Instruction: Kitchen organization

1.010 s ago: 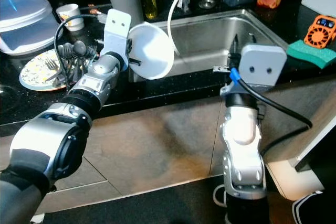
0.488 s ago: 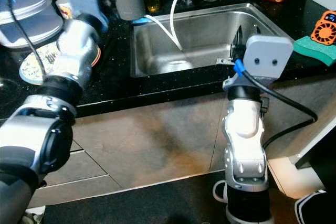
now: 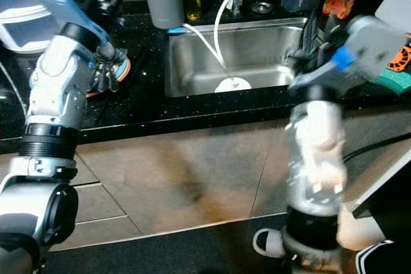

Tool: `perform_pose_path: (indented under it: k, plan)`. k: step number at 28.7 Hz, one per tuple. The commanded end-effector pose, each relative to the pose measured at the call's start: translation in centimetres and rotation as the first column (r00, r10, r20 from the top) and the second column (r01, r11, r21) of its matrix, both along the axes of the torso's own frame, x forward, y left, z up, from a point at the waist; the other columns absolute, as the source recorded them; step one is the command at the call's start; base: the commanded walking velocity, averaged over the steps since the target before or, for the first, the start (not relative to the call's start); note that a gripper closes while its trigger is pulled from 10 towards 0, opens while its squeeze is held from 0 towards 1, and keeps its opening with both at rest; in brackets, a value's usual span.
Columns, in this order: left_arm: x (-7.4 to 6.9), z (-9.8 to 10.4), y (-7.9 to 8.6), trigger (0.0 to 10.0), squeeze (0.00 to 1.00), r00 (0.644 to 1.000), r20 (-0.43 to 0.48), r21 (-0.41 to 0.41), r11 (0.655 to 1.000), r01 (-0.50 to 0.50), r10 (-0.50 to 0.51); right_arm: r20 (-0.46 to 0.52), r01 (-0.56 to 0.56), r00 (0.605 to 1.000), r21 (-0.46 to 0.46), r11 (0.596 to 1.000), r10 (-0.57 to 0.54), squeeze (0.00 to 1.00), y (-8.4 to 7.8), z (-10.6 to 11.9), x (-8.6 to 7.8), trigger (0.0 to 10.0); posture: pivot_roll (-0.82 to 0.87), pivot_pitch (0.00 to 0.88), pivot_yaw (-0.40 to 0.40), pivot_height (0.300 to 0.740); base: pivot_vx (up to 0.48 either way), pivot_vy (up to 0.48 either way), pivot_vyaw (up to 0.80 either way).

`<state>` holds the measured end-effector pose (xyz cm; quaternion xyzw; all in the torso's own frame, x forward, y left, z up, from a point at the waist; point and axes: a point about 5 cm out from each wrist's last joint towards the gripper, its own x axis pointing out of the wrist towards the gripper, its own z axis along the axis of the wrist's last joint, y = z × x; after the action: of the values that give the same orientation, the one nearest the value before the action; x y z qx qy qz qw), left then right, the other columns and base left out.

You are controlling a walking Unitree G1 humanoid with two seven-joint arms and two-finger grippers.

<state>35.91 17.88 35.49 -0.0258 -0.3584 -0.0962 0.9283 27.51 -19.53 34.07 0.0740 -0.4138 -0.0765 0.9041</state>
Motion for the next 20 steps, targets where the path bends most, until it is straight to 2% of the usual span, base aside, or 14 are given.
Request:
perform_pose_path:
  k: [1,9,10,11,14,15,19,20]
  plan:
    - [-0.3,0.2,0.2,10.0,0.0,1.0,-0.011,0.005,1.0,0.004,-0.004,0.029,-0.034,0.999,-0.009,0.999,0.034,0.0,0.1,0.6,-0.4,10.0,-0.01,0.0,-0.002,0.74,0.0,0.0,0.0]
    - [-0.8,0.5,-0.2,10.0,0.0,1.0,0.021,0.031,0.999,-0.011,0.011,0.054,0.015,0.998,-0.05,0.999,-0.012,0.0,-1.0,1.2,-0.8,10.0,-0.01,0.0,-0.001,0.74,0.0,0.0,0.0]
    - [-1.0,0.7,-0.4,10.0,0.0,0.998,0.046,0.059,0.998,-0.035,0.032,0.064,0.04,0.997,-0.056,0.998,-0.036,0.0,-1.7,1.5,-1.1,10.0,-0.01,0.0,0.004,0.74,0.0,0.0,0.0]
    - [-1.0,0.7,-0.4,10.0,0.0,0.998,0.046,0.059,0.998,-0.035,0.032,0.064,0.04,0.997,-0.056,0.998,-0.036,0.0,-1.7,1.5,-1.1,10.0,-0.01,0.0,0.004,0.74,0.0,0.0,0.0]
    - [-1.3,1.1,-0.3,10.0,0.0,0.996,0.073,0.082,0.995,-0.063,0.057,0.083,0.092,0.993,-0.102,0.99,-0.084,0.0,-2.3,1.9,-1.4,10.0,-0.01,0.0,0.004,0.74,0.0,0.0,0.0]
    - [-1.5,1.6,-0.1,10.0,0.0,0.99,0.105,0.094,0.99,-0.102,0.092,0.109,0.151,0.985,-0.156,0.976,-0.135,0.0,-3.0,2.5,-1.8,10.0,-0.01,0.0,0.011,0.74,0.0,0.0,0.0]
    - [-1.8,2.4,0.6,10.0,0.0,0.976,0.155,0.112,0.979,-0.172,0.154,0.147,0.235,0.967,-0.186,0.954,-0.209,0.0,-4.7,3.6,-2.5,10.0,-0.02,0.0,0.01,0.74,0.0,0.0,0.0]
    - [-1.8,2.4,0.6,10.0,0.0,0.976,0.155,0.112,0.979,-0.172,0.154,0.147,0.235,0.967,-0.186,0.954,-0.209,0.0,-4.7,3.6,-2.5,10.0,-0.02,0.0,0.01,0.74,0.0,0.0,0.0]
